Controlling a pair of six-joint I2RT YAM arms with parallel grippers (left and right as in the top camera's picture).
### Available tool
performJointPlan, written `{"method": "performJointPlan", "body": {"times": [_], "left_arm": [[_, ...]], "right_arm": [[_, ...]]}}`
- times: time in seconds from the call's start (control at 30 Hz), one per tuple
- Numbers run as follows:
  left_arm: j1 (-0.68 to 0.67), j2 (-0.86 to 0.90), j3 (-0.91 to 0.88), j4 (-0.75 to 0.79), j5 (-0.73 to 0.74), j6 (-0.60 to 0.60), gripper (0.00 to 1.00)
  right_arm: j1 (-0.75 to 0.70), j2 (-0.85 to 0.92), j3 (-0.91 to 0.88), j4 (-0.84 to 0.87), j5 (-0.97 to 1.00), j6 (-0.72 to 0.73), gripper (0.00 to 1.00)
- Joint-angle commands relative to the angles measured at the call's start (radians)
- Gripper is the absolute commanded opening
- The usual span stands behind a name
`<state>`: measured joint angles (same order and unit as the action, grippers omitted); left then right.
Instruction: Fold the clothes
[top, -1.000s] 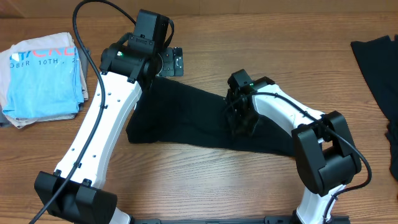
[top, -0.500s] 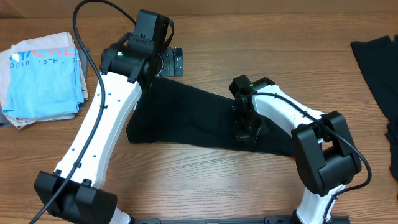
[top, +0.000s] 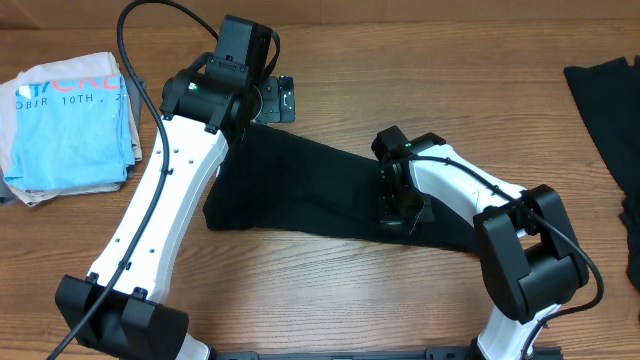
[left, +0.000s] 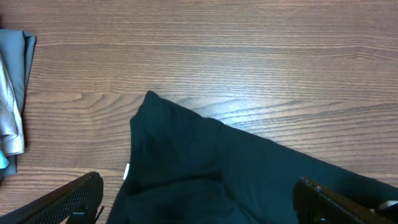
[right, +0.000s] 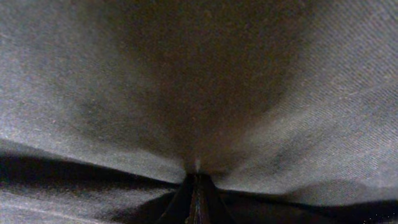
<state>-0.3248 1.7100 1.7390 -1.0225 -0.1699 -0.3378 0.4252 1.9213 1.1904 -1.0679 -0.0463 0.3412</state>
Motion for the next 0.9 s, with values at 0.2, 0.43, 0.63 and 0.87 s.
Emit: {"method": "performJointPlan", "body": {"times": [0.2,0.43,0.63,0.87], "left_arm": [[0.004,0.007,-0.003,0.002,-0.016,0.001,1.00],[0.004,0.007,-0.003,0.002,-0.016,0.001,1.00],[0.004,0.007,-0.003,0.002,-0.016,0.001,1.00],[0.004,0.007,-0.003,0.002,-0.016,0.001,1.00]], "right_arm": [[-0.006,-0.047,-0.043,-0.076,0.070,0.079,0.04],[-0.007,-0.047,-0.046,-0.093,0.121,0.113,0.04],[-0.007,-0.055,-0.028,-0.090,0.145,0.127,0.04],[-0.007,-0.136,0.075,-0.069,0.145,0.112,0.04]]}}
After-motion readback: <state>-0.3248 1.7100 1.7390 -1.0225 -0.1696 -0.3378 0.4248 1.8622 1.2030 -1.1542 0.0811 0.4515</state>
